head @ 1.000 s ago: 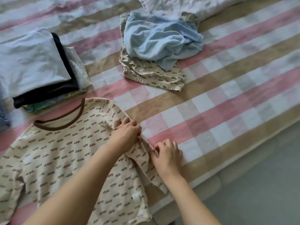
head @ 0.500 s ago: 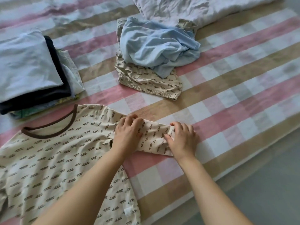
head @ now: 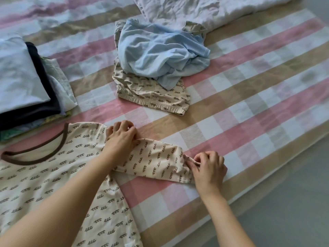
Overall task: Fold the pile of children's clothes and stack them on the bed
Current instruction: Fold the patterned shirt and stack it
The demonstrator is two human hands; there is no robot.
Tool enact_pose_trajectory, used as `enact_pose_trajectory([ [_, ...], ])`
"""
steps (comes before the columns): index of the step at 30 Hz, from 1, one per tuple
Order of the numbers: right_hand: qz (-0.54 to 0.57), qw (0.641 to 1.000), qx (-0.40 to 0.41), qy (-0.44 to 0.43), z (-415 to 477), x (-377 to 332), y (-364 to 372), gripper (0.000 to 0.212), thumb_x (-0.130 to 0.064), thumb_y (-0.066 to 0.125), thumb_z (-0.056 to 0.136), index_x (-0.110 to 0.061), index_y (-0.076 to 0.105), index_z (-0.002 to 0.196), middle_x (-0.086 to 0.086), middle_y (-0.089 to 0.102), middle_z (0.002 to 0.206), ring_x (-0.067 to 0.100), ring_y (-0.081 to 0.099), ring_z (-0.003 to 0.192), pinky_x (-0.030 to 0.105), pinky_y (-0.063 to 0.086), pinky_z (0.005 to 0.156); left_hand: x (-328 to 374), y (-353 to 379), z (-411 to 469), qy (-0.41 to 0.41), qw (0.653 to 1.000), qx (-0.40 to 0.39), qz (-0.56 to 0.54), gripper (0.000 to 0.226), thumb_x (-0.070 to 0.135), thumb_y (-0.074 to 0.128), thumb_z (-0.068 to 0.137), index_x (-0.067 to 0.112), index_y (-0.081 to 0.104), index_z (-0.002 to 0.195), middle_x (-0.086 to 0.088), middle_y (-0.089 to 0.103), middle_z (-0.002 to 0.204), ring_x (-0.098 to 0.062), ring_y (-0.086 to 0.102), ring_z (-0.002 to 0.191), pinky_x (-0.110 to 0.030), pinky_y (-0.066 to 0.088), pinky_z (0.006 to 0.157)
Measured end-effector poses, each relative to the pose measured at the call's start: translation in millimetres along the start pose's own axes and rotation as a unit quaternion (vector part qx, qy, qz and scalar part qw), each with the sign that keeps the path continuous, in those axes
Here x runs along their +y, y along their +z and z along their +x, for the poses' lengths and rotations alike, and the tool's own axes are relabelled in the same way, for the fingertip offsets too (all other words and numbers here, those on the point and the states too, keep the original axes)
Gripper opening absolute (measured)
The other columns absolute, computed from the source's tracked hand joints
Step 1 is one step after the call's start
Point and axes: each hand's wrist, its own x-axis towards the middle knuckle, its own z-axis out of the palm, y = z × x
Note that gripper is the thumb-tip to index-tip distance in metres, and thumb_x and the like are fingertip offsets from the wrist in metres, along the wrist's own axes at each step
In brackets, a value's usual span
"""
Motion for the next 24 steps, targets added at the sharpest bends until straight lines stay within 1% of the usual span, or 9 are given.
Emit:
enact_pose_trajectory([
  [2,0.066,0.997,0.023,-0.008,2.4,3.0,-4.7,0.021,-0.032,0.068,0.080,-0.013,0.059,0.079,0.000,0.054,0.086,0.026,0.049,0.086,0.034,0.034,0.069,1.2,-0.8,0.8,0.011,0.999,0.044,-0.019,0.010,0.021,0.058,0.088,0.011,0.057,0.088,-0.007,0.055,0.105,-0.026,0.044,0.105,-0.032,0.014,0.096],
  [4,0.186,0.980,0.064,-0.008,4.7,6.3,-13.5,0.019,-0.023,0.063,0.084,-0.010,0.051,0.079,-0.006,0.051,0.069,0.022,0.052,0.065,0.029,0.036,0.055,4.6,-3.8,2.5,-0.008,0.993,0.096,-0.073,0.011,0.012,0.062,0.085,0.007,0.054,0.079,-0.009,0.059,0.084,-0.028,0.051,0.092,-0.030,0.017,0.090],
  [7,0.271,0.954,0.125,0.010,14.8,8.1,-22.3,0.021,-0.029,0.058,0.086,-0.011,0.046,0.086,-0.016,0.050,0.066,0.010,0.051,0.055,0.017,0.032,0.046,11.4,-4.5,6.9,-0.017,0.986,0.134,-0.094,0.015,0.007,0.065,0.083,0.006,0.052,0.075,-0.008,0.057,0.069,-0.027,0.053,0.078,-0.031,0.020,0.083],
  [10,0.255,0.956,0.145,0.022,33.3,11.9,-14.0,0.019,-0.023,0.057,0.090,-0.006,0.052,0.097,-0.005,0.062,0.076,0.024,0.060,0.065,0.025,0.032,0.052,16.3,5.4,15.1,-0.018,0.986,0.138,-0.093,0.009,0.004,0.063,0.084,0.002,0.055,0.080,-0.013,0.061,0.074,-0.031,0.055,0.081,-0.026,0.020,0.074],
  [12,0.189,0.971,0.141,0.037,42.2,17.2,-2.9,0.023,-0.024,0.057,0.090,-0.007,0.054,0.105,0.005,0.069,0.092,0.030,0.065,0.078,0.027,0.030,0.055,17.9,15.8,20.1,-0.032,0.987,0.130,-0.090,0.007,0.009,0.060,0.087,0.002,0.058,0.088,-0.014,0.062,0.086,-0.033,0.053,0.090,-0.037,0.032,0.081],
  [15,0.109,0.981,0.159,0.017,46.4,22.8,8.1,0.026,-0.023,0.062,0.087,-0.009,0.058,0.108,0.010,0.067,0.096,0.034,0.063,0.085,0.030,0.036,0.058,18.2,25.5,22.5,-0.067,0.987,0.127,-0.076,0.017,0.023,0.056,0.091,0.007,0.059,0.097,-0.012,0.055,0.101,-0.032,0.046,0.099,-0.044,0.041,0.075],
  [17,0.087,0.979,0.182,0.006,45.7,24.5,9.7,0.025,-0.019,0.062,0.087,-0.005,0.059,0.108,0.016,0.063,0.097,0.039,0.057,0.089,0.038,0.043,0.062,19.7,24.8,23.8,-0.075,0.987,0.125,-0.069,0.018,0.027,0.052,0.092,0.012,0.058,0.100,-0.010,0.051,0.108,-0.032,0.043,0.103,-0.045,0.040,0.079],
  [20,0.067,0.973,0.221,0.007,37.1,19.4,8.1,0.030,-0.019,0.056,0.085,0.001,0.060,0.108,0.024,0.058,0.104,0.044,0.052,0.092,0.044,0.041,0.071,20.4,16.6,18.3,-0.073,0.987,0.118,-0.080,0.022,0.027,0.051,0.091,0.015,0.057,0.108,-0.006,0.048,0.117,-0.029,0.039,0.110,-0.042,0.027,0.095],
  [24,0.095,0.964,0.214,-0.130,7.4,-26.2,2.7,0.037,-0.024,0.046,0.084,0.002,0.061,0.105,0.021,0.059,0.108,0.037,0.051,0.099,0.038,0.033,0.085,2.6,-7.3,-23.3,-0.093,0.976,0.165,-0.109,0.027,0.018,0.059,0.087,0.011,0.059,0.112,-0.009,0.054,0.119,-0.032,0.043,0.113,-0.040,0.025,0.097],
])
